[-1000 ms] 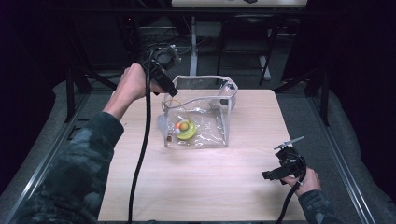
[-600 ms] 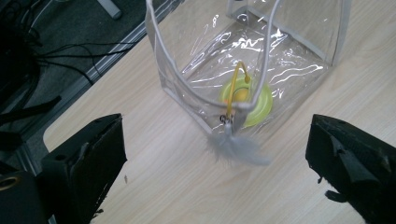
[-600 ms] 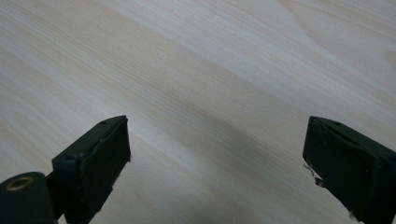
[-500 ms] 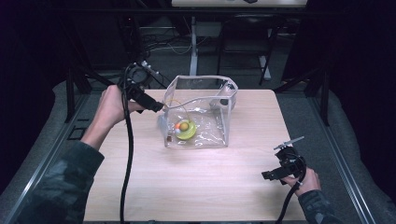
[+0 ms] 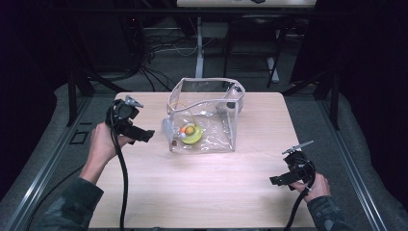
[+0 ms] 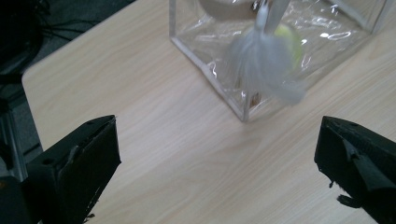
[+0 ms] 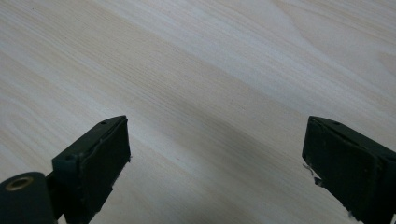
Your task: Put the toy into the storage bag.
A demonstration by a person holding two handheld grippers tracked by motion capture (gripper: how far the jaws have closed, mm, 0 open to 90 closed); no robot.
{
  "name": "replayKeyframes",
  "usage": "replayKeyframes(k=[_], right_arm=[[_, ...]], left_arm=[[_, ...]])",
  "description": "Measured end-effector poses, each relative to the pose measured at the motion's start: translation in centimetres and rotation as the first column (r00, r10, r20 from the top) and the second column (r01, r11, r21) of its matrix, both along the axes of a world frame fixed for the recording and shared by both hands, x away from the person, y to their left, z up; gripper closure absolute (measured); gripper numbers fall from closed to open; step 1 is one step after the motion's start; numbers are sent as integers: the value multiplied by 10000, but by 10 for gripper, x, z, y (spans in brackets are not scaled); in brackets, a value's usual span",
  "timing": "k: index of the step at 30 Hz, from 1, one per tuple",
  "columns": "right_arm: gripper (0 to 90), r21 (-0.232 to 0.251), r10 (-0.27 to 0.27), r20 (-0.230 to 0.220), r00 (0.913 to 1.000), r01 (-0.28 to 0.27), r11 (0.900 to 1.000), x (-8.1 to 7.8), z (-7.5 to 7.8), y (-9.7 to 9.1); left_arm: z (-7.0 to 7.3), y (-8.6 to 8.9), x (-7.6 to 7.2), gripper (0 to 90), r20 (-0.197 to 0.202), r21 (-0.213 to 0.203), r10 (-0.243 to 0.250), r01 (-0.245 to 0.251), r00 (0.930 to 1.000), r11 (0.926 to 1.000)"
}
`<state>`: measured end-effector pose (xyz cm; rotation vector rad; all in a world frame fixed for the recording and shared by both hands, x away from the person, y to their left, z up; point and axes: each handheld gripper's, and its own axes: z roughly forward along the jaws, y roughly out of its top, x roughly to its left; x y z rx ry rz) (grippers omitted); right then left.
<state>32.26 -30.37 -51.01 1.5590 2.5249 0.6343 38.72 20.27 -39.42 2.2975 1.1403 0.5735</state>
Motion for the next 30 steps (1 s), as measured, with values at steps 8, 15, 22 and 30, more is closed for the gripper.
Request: replayKeyframes(k=[8,15,22,30], right_arm=[[73,-23,-8,-7,10000,8,10000,0,1,0],[75,102,37,-12,10000,-37,9999,0,0,1],[75,-26,148,17,9999,-148,9999,0,1,0],[76,39,119,17,9999,-119,9999,0,0,0]], left_arm=[[-54,19,-12,6,-525,-166,663,-672,9964,9976],[-78,29,-15,7,-913,-166,869,-888,9920,9959],[-104,36,-16,6,-1686,-451,951,-1040,9811,9935],[-114,35,-12,5,-1942,-370,870,-959,9771,9947]])
